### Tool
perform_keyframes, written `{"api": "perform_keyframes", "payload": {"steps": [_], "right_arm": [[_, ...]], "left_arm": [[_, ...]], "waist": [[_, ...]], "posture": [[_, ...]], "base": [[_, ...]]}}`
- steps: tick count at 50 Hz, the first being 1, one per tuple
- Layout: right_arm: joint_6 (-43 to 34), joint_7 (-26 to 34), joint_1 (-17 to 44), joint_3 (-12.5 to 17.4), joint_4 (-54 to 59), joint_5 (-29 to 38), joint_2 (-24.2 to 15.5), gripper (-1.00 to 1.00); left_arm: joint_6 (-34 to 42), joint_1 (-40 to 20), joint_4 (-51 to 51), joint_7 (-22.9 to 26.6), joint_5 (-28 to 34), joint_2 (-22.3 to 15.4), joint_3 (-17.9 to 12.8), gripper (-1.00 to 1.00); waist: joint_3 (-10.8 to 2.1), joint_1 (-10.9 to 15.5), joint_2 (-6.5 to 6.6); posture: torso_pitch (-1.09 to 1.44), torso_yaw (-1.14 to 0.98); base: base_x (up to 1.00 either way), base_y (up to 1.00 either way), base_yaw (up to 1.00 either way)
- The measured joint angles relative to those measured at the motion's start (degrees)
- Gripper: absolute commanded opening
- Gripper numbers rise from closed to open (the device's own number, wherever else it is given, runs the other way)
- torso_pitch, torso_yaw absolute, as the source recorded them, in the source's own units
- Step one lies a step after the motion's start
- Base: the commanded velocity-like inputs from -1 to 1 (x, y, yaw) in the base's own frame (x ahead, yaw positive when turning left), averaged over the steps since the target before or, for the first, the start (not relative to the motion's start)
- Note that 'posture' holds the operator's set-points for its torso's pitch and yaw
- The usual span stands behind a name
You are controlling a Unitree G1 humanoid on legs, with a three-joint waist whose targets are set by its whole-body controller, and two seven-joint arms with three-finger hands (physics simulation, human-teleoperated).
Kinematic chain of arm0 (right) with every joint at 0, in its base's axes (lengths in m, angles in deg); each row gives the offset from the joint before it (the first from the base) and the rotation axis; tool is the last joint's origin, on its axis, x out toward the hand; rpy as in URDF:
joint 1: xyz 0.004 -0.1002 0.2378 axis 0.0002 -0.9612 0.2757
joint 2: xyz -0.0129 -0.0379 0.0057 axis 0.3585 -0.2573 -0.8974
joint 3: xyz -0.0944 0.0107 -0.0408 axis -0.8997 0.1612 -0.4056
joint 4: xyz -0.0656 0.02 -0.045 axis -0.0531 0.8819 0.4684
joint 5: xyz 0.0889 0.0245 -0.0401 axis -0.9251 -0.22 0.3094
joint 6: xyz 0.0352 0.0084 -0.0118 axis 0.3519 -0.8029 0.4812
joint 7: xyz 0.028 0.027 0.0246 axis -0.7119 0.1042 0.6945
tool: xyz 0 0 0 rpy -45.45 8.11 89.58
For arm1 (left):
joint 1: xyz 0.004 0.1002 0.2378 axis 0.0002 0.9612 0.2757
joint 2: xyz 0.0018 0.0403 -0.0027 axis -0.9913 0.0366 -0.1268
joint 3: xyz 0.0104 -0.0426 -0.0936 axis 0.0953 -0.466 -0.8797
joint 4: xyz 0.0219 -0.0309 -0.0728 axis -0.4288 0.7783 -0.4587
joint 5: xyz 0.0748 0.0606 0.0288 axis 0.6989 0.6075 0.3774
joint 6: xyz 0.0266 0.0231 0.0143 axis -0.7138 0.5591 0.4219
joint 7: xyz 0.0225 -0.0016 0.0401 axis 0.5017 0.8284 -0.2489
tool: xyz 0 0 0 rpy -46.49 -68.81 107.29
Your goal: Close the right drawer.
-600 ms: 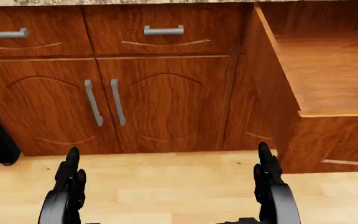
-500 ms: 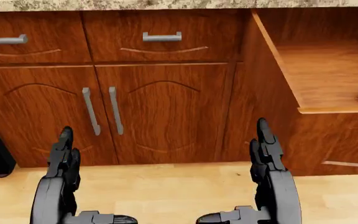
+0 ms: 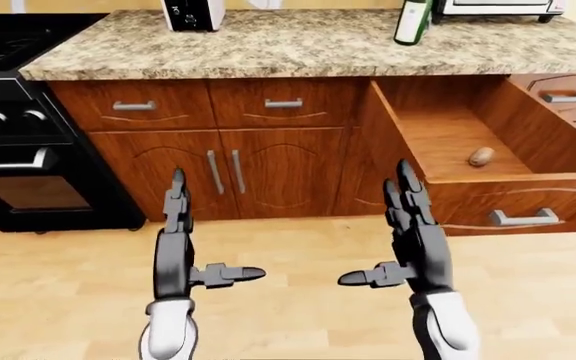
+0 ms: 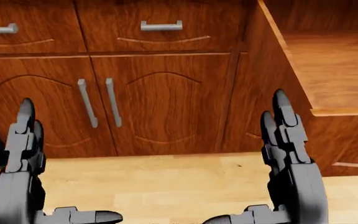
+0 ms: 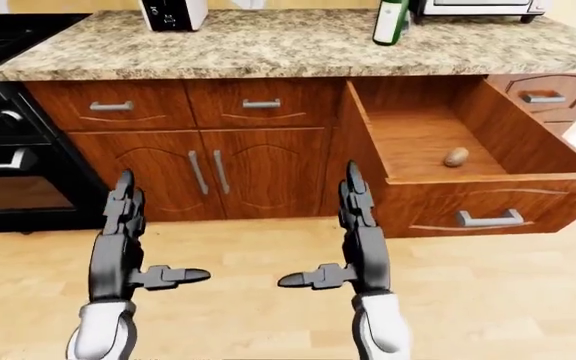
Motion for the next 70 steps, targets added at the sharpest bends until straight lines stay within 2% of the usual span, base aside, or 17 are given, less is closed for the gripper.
{"api": "perform_keyframes", "payload": {"steps": [7, 10, 13, 16, 20, 28, 35, 42, 48, 54, 62, 68, 70], "right_arm": [[-4.6, -1.1, -0.8, -1.8, -13.2, 6.5, 0.0, 1.00], [-6.6, -0.8, -0.5, -3.4, -17.7, 8.5, 0.1, 1.00], [-5.9, -0.9, -0.7, -3.4, -18.3, 9.6, -0.1, 1.00], [-3.7, -1.7, -1.7, -3.5, -19.6, 13.5, -0.4, 1.00], [-0.8, -2.6, -2.0, -4.1, -22.6, 19.8, -0.4, 1.00], [5.8, -7.8, -3.1, -2.0, -25.8, 41.0, 0.4, 1.00], [10.6, -10.2, -3.9, -1.2, -29.4, 50.1, 1.2, 1.00], [12.0, -12.4, -3.5, -0.5, -30.6, 52.1, 1.9, 1.00], [13.9, -15.1, -4.7, -0.7, -30.3, 53.0, 1.9, 1.00], [16.1, -15.4, -5.4, -0.8, -30.0, 52.3, 1.7, 1.00], [17.0, -15.2, -5.8, -0.9, -29.3, 51.8, 1.8, 1.00], [16.9, -15.1, -5.9, -0.5, -29.2, 51.5, 1.7, 1.00], [17.1, -14.8, -5.7, -1.0, -29.2, 51.5, 1.7, 1.00]], "left_arm": [[1.6, 2.0, -16.8, -1.0, 7.9, 0.8, -0.3, 1.00], [3.4, 1.7, -21.6, -0.1, 8.5, 1.2, -0.8, 1.00], [5.1, 2.1, -26.5, 0.6, 8.0, 1.6, -1.7, 1.00], [4.4, 2.7, -28.9, 0.3, 8.8, 1.6, -1.7, 1.00], [1.9, 3.4, -30.0, -0.7, 13.2, 1.6, -1.5, 1.00], [-7.3, 3.7, -33.0, -6.4, 27.6, 2.7, -4.0, 1.00], [-12.2, 3.4, -35.8, -8.8, 34.2, 3.3, -5.4, 1.00], [-17.0, 2.2, -37.4, -8.6, 34.9, 7.5, -9.4, 1.00], [-17.9, 2.3, -37.0, -7.0, 34.6, 8.2, -9.7, 1.00], [-17.7, 2.5, -37.0, -7.0, 34.4, 7.9, -9.4, 1.00], [-17.4, 2.9, -37.1, -7.2, 33.6, 7.7, -9.2, 1.00], [-18.0, 3.2, -37.1, -7.0, 33.6, 7.7, -8.4, 1.00], [-18.0, 3.2, -37.3, -7.1, 33.5, 7.6, -8.6, 1.00]], "waist": [[0.01, 0.0, 0.06], [-0.03, 0.0, 0.10], [0.03, 0.0, 0.08], [0.34, 0.1, 0.17], [0.58, 0.0, 0.17], [0.73, 0.1, -0.03], [0.42, 0.0, 0.05], [0.32, 0.1, 0.01], [0.42, 0.1, -0.03], [0.33, 0.0, -0.11], [1.54, -0.3, -0.40], [1.72, -0.6, 1.77], [1.94, -0.1, 3.12]], "posture": [[0.00, 0.00], [0.00, 0.00], [0.00, 0.00], [0.00, 0.00], [0.00, 0.00], [0.00, 0.00], [0.00, 0.00], [0.00, 0.00], [0.00, 0.00], [0.00, 0.00], [0.00, 0.00], [0.00, 0.00], [0.00, 0.00]], "base": [[0.00, 0.00, 0.00], [0.00, 0.00, 0.00], [0.00, 0.00, 0.00], [0.00, 0.00, 0.00], [0.00, 0.00, 0.00], [0.00, 0.00, 0.00], [0.00, 0.00, 0.00], [0.00, 0.00, 0.00], [0.00, 0.00, 0.00], [0.00, 0.00, -0.01], [0.00, 0.00, -0.07], [0.00, 0.00, -0.12], [0.00, 0.00, -0.27]]}}
